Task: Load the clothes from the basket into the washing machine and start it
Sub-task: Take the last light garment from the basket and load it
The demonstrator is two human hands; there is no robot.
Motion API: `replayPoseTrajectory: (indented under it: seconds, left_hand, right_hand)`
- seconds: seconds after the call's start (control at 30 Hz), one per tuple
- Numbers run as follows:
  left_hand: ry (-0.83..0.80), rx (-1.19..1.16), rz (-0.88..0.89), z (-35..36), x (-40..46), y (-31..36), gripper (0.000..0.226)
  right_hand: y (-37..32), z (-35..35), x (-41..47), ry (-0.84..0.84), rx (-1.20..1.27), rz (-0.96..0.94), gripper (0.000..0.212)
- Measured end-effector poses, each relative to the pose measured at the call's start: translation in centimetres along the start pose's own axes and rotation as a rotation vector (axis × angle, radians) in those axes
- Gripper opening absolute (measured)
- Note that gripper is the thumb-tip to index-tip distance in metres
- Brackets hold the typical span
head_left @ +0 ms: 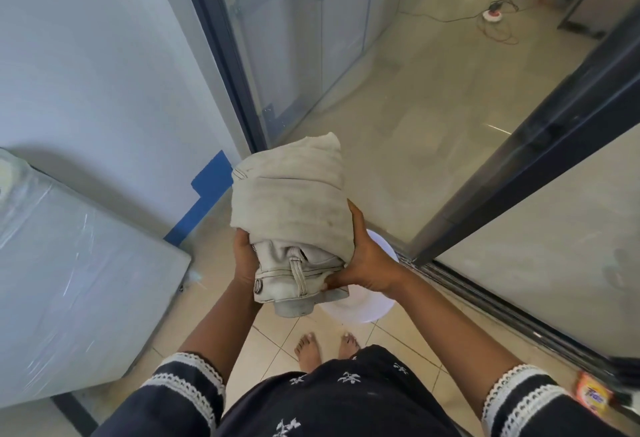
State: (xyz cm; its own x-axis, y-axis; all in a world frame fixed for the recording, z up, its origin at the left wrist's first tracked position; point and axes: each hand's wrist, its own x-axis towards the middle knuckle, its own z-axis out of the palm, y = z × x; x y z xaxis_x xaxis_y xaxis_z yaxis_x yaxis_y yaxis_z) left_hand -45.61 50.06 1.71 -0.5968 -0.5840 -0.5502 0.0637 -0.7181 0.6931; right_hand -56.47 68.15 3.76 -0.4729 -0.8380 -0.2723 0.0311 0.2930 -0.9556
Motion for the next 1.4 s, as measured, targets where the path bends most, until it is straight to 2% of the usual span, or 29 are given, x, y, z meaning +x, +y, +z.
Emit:
replayPoseTrajectory:
  seconds: [0.03,0.07,0.1,0.13,0.17,0.23,0.27,0.37,0.4,0.47,0.5,0.57,0.6,0.63,0.67,0.7,0.77,0.87,0.93,0.97,1.1,1.2,1.27,1.33,1.37,1.4]
  left_hand:
    - [-0.017,0.049,-0.016,0.1,0.0,0.2,0.064]
    - [-0.042,0.040,-0.037,1.0,-0.6,0.4,0.043]
    - [-0.109,0.013,-0.031,1.9,-1.3,0.7,0.040]
    - [-0.171,-0.010,-0.031,2.5,-1.7,0.6,0.052]
    - [-0.195,-0.040,-0.071,4.4,-3.4,1.0,0.055]
    - [-0.241,-0.032,-0.152,4.0,-2.6,-0.1,0.050]
    - [-0.205,-0.035,-0.182,3.7,-2.5,-0.3,0.049]
    - [-0.136,0.195,-0.212,2.6,-1.3,-0.7,0.051]
    - [-0.057,0.325,-0.146,2.5,-0.9,-0.9,0.055]
    - [0.121,0.619,0.018,2.1,-0.4,-1.1,0.078]
    - [0.124,0.705,0.068,2.5,-0.6,-1.1,0.084]
    - [-0.032,0.653,0.099,3.5,-1.8,-1.1,0.072]
    - [-0.103,0.577,0.048,4.3,-2.6,-1.2,0.065]
    - [-0.149,0.514,-0.040,4.9,-3.3,-1.1,0.072]
    - [-0.173,0.497,-0.120,5.5,-3.5,-1.1,0.089]
    - [-0.185,0.533,-0.171,6.0,-3.6,-1.0,0.106]
    - [-0.134,0.671,-0.211,7.4,-3.9,-1.1,0.120]
    - [-0.009,0.713,-0.216,9.3,-4.5,-1.2,0.125]
    - [0.006,0.632,-0.226,10.2,-4.6,-0.8,0.128]
    - [0.005,0.586,-0.234,10.4,-4.5,-0.6,0.121]
    - [0.058,0.369,-0.227,9.6,-3.2,-0.6,0.062]
    - [0.095,0.250,-0.213,8.6,-2.8,-1.3,0.038]
    - [0.089,0.185,-0.179,7.9,-2.7,-1.5,0.024]
    - [0.085,0.143,-0.125,7.0,-2.5,-1.3,0.029]
    - [0.085,0.141,-0.099,6.6,-2.2,-1.1,0.034]
    - [0.088,0.152,-0.069,6.1,-1.9,-0.9,0.036]
  right_hand:
    - [0.2,0.0,0.0,0.008,0.070,-0.010,0.132]
    - [0.4,-0.1,-0.2,0.029,0.148,-0.009,0.127]
    - [0.4,-0.3,-0.2,0.066,0.232,-0.003,0.120]
    - [0.5,-0.3,-0.2,0.114,0.305,0.008,0.111]
    - [0.6,-0.5,-0.1,0.165,0.358,0.017,0.103]
    - [0.3,-0.8,0.1,0.278,0.362,0.017,0.088]
    - [0.1,-1.2,0.2,0.332,0.321,0.013,0.083]
    - [-0.9,-2.5,-0.1,0.439,0.085,0.006,0.082]
    - [-1.3,-2.9,-0.4,0.473,-0.032,0.014,0.082]
    - [-1.6,-3.2,-0.7,0.521,-0.301,0.014,0.084]
    - [-1.6,-3.3,-0.9,0.532,-0.442,0.008,0.086]
    - [-1.4,-3.3,-1.2,0.531,-0.699,0.001,0.089]
    - [-1.3,-3.2,-1.3,0.522,-0.807,-0.011,0.090]
    - [-1.2,-3.0,-1.5,0.510,-0.906,-0.038,0.092]
    - [-1.1,-2.8,-1.7,0.509,-1.005,-0.082,0.095]
    - [-1.0,-2.5,-1.9,0.530,-1.105,-0.143,0.099]
    - [-0.6,-1.9,-1.9,0.604,-1.314,-0.269,0.100]
    - [-0.8,-1.5,-1.3,0.722,-1.498,-0.451,0.063]
    - [-1.1,-1.7,-0.9,0.753,-1.512,-0.549,0.047]
    - [-1.3,-1.8,-0.9,0.734,-1.512,-0.595,0.043]
    - [-1.4,-1.9,-0.2,0.551,-1.493,-0.758,0.038]
    - [-1.6,-1.5,0.0,0.370,-1.402,-0.794,0.047]
    - [-1.6,-1.7,-0.1,0.180,-1.314,-0.672,0.066]
    - [-2.0,-1.9,-0.4,0.043,-1.009,-0.481,0.068]
    - [-2.4,-1.8,-0.6,0.047,-0.778,-0.407,0.064]
    - [-2.7,-1.8,-0.7,0.123,-0.557,-0.381,0.058]
